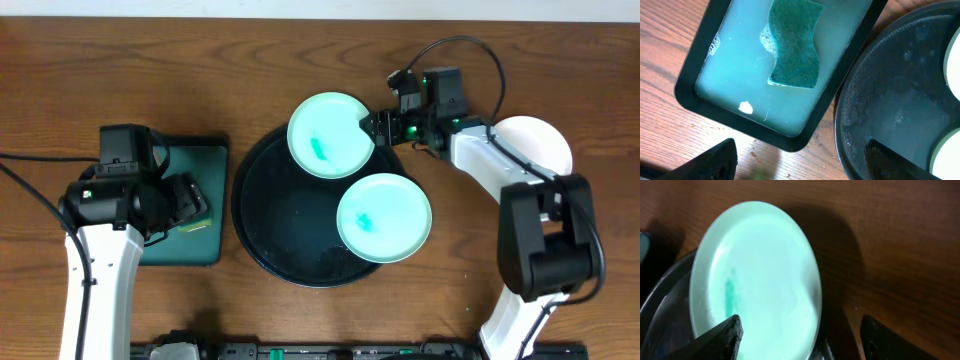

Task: Clean dirty plates on tray and stack at the side
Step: 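Reach the right gripper back and grip the upper green plate's rim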

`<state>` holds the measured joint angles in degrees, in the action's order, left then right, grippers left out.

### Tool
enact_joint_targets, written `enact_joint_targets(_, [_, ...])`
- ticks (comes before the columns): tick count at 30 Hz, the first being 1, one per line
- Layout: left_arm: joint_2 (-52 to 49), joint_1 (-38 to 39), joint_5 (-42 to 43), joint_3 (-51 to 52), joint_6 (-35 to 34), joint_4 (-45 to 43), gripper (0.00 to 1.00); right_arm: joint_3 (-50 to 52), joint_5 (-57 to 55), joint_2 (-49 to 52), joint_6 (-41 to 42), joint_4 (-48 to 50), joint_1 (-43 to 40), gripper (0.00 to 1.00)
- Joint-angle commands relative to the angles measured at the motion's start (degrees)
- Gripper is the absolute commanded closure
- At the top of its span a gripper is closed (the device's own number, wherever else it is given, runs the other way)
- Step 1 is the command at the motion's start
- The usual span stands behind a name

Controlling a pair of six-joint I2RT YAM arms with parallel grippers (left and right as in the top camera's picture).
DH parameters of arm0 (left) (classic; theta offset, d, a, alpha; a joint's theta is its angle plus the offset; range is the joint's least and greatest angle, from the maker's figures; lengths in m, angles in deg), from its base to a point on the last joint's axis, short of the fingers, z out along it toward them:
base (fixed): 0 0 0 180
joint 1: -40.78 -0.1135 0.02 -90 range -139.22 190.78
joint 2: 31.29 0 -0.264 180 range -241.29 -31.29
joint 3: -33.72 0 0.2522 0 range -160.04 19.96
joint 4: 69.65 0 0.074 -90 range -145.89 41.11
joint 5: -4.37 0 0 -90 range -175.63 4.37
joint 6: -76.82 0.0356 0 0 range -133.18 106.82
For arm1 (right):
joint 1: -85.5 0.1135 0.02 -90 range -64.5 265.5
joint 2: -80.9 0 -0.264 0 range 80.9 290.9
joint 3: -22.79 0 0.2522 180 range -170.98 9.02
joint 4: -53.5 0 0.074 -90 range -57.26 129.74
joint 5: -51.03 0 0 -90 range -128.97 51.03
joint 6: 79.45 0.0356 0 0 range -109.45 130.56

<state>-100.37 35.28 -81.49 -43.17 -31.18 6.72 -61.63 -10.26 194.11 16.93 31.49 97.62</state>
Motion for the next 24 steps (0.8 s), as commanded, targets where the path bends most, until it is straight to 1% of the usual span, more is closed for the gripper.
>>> enact_joint_targets(1, [-0.3,0.1,-0.1,-0.9,0.2,0.2,0.18,0.0,-0.3,3.0,3.9,1.2,0.8,0.27])
enact_joint_targets(8, [-0.3,0.1,-0.1,-0.9,0.2,0.2,0.18,0.0,-0.4,5.0,6.5,6.8,2.1,0.27])
enact_joint_targets(10, [-0.3,0.1,-0.1,-0.9,0.2,0.2,0.18,0.0,-0.7,5.0,6.9,8.5,2.6,0.29])
enact_joint_targets(13, [-0.3,0.1,-0.1,-0.9,0.2,0.4,0.18,0.0,-3.2,5.0,9.0,9.9,3.7,0.39])
enact_joint_targets(16, [-0.3,0.1,-0.1,-0.9,0.2,0.7,0.18,0.0,-5.0,5.0,9.9,9.3,4.5,0.42])
enact_joint_targets(21, [-0.3,0.1,-0.1,-0.9,0.2,1.1,0.18,0.0,-7.0,5.0,10.6,8.7,5.6,0.54])
enact_joint_targets(22, [-0.3,0.1,-0.1,-0.9,0.2,1.2,0.18,0.0,-7.8,5.0,11.0,8.4,5.7,0.57])
enact_joint_targets(24, [-0.3,0.1,-0.1,-0.9,0.2,1.4,0.18,0.0,-9.0,5.0,11.3,7.8,6.0,0.66])
